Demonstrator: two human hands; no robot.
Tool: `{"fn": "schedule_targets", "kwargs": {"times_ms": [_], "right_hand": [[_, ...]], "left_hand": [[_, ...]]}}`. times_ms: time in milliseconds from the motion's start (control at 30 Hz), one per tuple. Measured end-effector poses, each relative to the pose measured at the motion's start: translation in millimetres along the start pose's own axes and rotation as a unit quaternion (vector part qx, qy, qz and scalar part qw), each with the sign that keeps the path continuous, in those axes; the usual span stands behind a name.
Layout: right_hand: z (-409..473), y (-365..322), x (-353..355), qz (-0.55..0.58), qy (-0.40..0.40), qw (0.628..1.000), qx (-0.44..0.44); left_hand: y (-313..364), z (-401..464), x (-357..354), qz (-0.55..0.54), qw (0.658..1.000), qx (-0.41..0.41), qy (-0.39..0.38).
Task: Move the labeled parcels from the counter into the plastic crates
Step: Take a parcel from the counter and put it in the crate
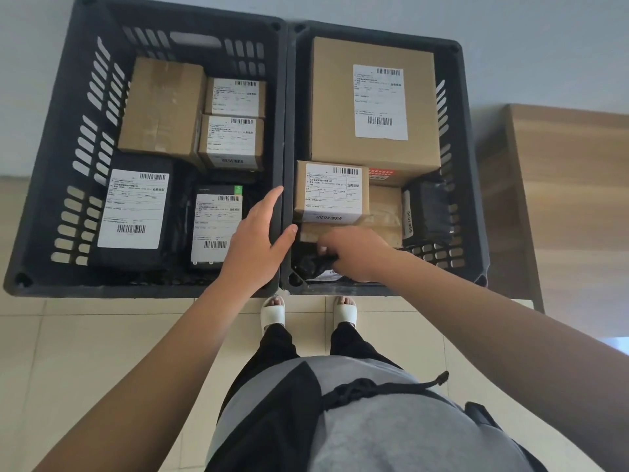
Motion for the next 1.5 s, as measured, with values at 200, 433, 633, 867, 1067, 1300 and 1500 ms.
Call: {"fn": "schedule_targets", "kwargs": {"times_ms": [200,433,633,867,1067,1300,1500], "right_hand": [[3.4,13.4,-22.3,0.072,-0.025,0.997,-0.018],[-3.8,27.1,-5.2,0.213,0.023,0.977,-0.008],[-14.7,27.3,-1.9,0.222,-0.028,0.974,-0.036],[-10.1,0.1,-12.4,0.148,-0.082,0.985,-0.026],[-27.9,21.5,2.9,0.220,0.026,0.973,-0.059],[-45.8,30.1,-25.3,0.247,-0.013,0.967,-0.060],[-79.1,42.8,-4.5,0.412,0.211,0.885,-0.052]], "left_hand": [[3.3,-1.4,1.5,0.004,1.000,-0.008,0.000],[2.2,-0.9,0.8,0.000,1.000,-0.006,-0.001],[0.8,0.2,-0.7,-0.004,1.000,-0.006,-0.001],[-1.4,1.1,-0.2,-0.003,1.000,-0.017,0.001],[-2.1,-0.7,4.1,0.002,1.000,-0.014,0.015],[-1.8,0.5,2.3,-0.003,1.000,-0.004,0.003],[-0.8,-0.6,6.9,-0.012,1.000,0.003,0.005]]}}
Point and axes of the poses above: each hand's wrist, its own z-axis towards the middle knuckle, its own x-axis out of the back of the hand, y = z × x, the point moved 10 cm from there along z, towards the middle knuckle, and after that the axes turned 13 degrees about -y, right-handed, at the moved point
